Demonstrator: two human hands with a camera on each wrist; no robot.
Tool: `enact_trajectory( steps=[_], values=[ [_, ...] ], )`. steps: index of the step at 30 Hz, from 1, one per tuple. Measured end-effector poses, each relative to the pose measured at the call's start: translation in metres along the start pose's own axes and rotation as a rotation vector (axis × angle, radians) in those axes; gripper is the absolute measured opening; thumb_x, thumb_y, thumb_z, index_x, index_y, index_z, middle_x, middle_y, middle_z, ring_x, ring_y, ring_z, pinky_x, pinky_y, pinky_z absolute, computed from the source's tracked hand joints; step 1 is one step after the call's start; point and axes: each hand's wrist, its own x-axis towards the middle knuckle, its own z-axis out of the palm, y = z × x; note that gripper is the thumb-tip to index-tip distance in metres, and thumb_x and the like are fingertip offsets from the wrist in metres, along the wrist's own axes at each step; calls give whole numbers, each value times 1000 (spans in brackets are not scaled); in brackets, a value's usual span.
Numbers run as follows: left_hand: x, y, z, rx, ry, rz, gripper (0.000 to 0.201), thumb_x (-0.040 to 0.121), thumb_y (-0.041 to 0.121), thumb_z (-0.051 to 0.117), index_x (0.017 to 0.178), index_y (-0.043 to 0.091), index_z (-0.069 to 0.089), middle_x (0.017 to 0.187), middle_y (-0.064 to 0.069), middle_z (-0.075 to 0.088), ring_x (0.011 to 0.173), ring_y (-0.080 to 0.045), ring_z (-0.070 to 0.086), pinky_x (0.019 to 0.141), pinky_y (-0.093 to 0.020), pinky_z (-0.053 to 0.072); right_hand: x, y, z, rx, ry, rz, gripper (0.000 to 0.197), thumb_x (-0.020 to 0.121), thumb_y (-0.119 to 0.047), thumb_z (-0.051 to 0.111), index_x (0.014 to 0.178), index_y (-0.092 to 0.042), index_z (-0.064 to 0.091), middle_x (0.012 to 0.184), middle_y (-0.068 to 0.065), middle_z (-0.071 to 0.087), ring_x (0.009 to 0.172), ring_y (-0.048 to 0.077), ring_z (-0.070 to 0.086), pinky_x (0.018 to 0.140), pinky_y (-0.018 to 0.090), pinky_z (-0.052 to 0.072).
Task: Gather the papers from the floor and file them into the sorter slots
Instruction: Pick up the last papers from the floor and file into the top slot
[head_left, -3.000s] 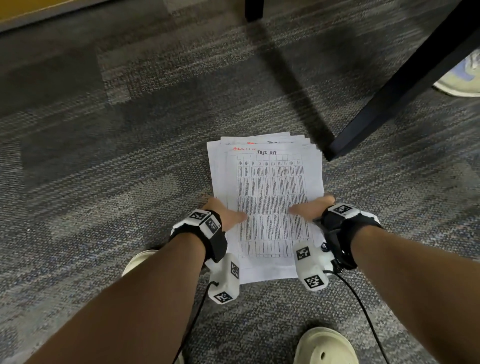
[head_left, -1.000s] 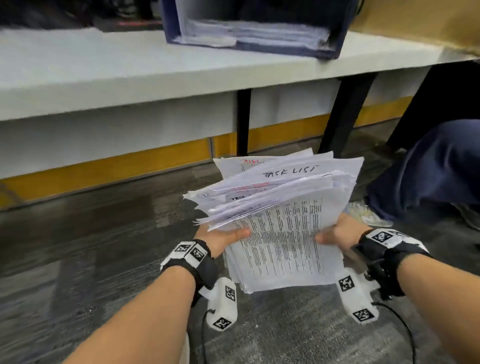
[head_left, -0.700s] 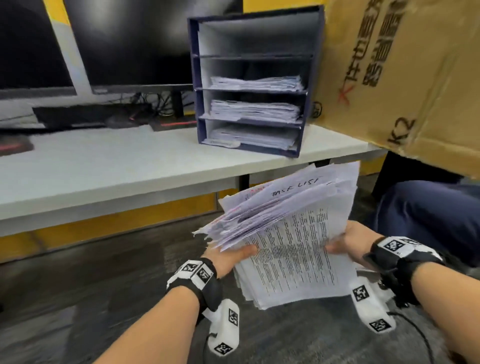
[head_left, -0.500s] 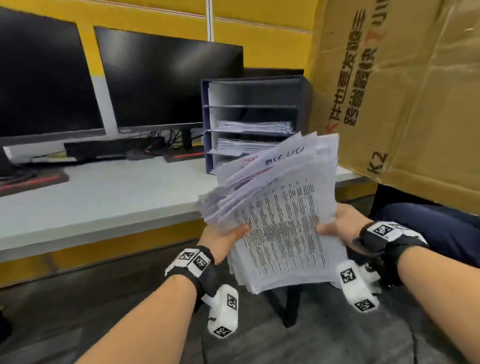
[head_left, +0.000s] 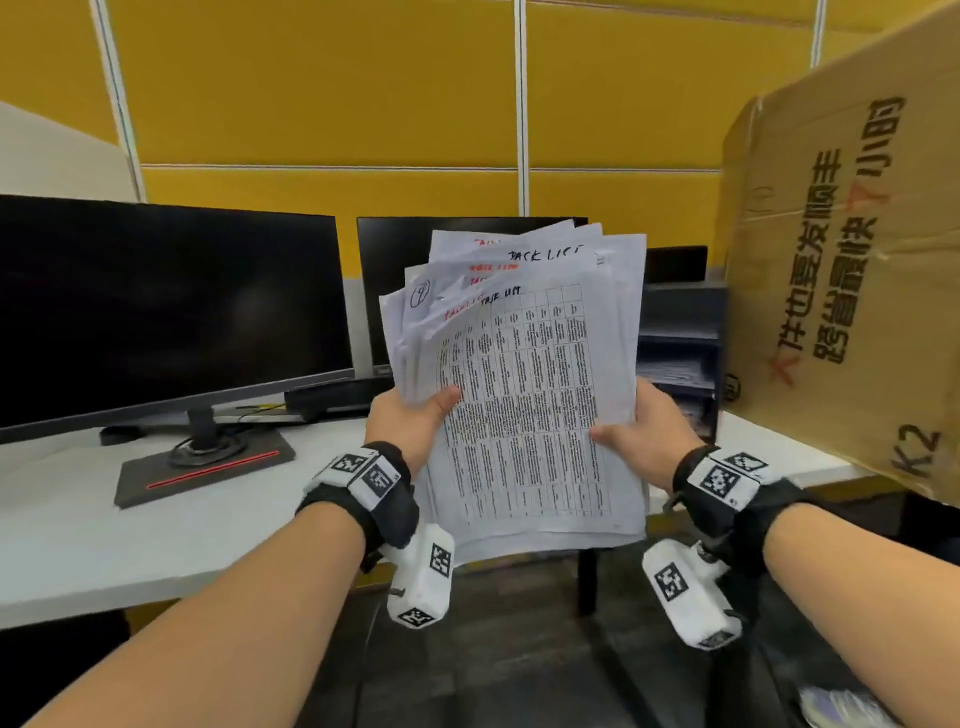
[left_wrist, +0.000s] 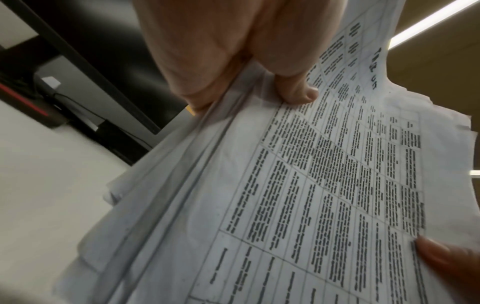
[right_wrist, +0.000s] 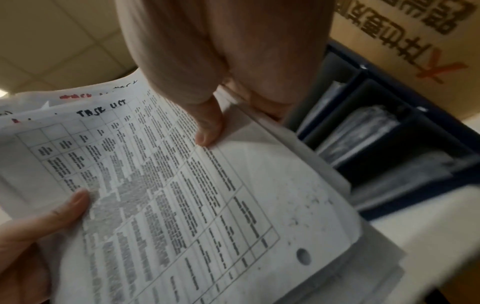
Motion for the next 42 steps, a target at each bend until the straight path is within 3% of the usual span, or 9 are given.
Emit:
enact_trajectory(
  steps=[5, 10, 15, 19, 26, 31, 36, 39, 42],
  values=[
    [22, 32, -12, -3, 79, 99, 33, 88, 22, 69, 118, 10, 62, 108, -5, 67, 104, -24, 63, 98, -40, 48, 37, -46, 8, -2, 49, -56, 42, 82, -5, 70, 120, -15, 54, 103, -6, 62, 94, 13, 59, 83, 26, 45],
    [39, 51, -27, 81, 145, 169, 26, 90, 25, 65, 112, 12, 60, 106, -6, 67, 98, -25, 64, 92, -42, 50, 50, -60, 49, 106, 142, -48, 41, 84, -4, 68, 123, -10, 53, 111, 2, 64, 101, 19, 61, 87, 29, 46],
    [38, 19, -37, 150, 188, 67, 24, 90, 30, 62, 105, 11, 57, 98, -7, 64, 90, -25, 61, 78, -34, 48, 42, -45, 85, 106, -8, 2, 46, 91, 3, 55, 133, -13, 44, 126, 2, 57, 110, 17, 55, 94, 28, 41],
    [39, 0, -32, 160, 185, -4, 31, 93, 28, 59, 117, 8, 55, 106, -4, 61, 94, -19, 57, 82, -28, 43, 41, -16, 86, 61, -115, 52, 51, 91, 0, 56, 137, -15, 40, 129, -4, 54, 114, 14, 54, 97, 28, 39],
    [42, 3, -24, 172, 119, 30, 41, 83, 33, 70, 114, 10, 57, 105, -9, 67, 91, -23, 66, 71, -31, 53, 69, -16, 63, -7, -102, 7, 54, 84, -12, 67, 131, -14, 41, 123, 1, 60, 112, 20, 58, 92, 33, 47],
    [40, 13, -29, 186, 62, -16, 24, 91, 34, 62, 106, 15, 59, 106, -9, 67, 99, -27, 65, 89, -40, 52, 65, -22, 70, 49, -97, -15, 47, 88, -3, 61, 131, -12, 46, 125, 4, 59, 115, 21, 57, 94, 32, 45],
    [44, 25, -37, 144, 83, 130, 55, 72, 58, 69, 108, 18, 59, 103, -3, 69, 93, -19, 68, 86, -44, 56, 64, -35, 84, 207, 49, -55, 50, 88, -4, 61, 131, -11, 38, 119, 5, 56, 102, 18, 55, 78, 26, 47],
    [49, 26, -43, 135, 90, 62, 31, 87, 47, 62, 100, 19, 61, 101, -4, 68, 94, -23, 66, 89, -43, 53, 65, -40, 88, 206, 45, -66, 45, 89, -2, 58, 129, -12, 42, 123, 6, 58, 104, 18, 55, 82, 30, 47],
    [54, 23, -50, 120, 119, 58, 46, 83, 48, 66, 114, 14, 56, 104, -5, 68, 95, -23, 68, 87, -46, 54, 65, -44, 87, 257, 22, -59, 47, 87, -2, 60, 128, -15, 41, 119, 5, 58, 104, 20, 58, 80, 32, 50]
  ],
)
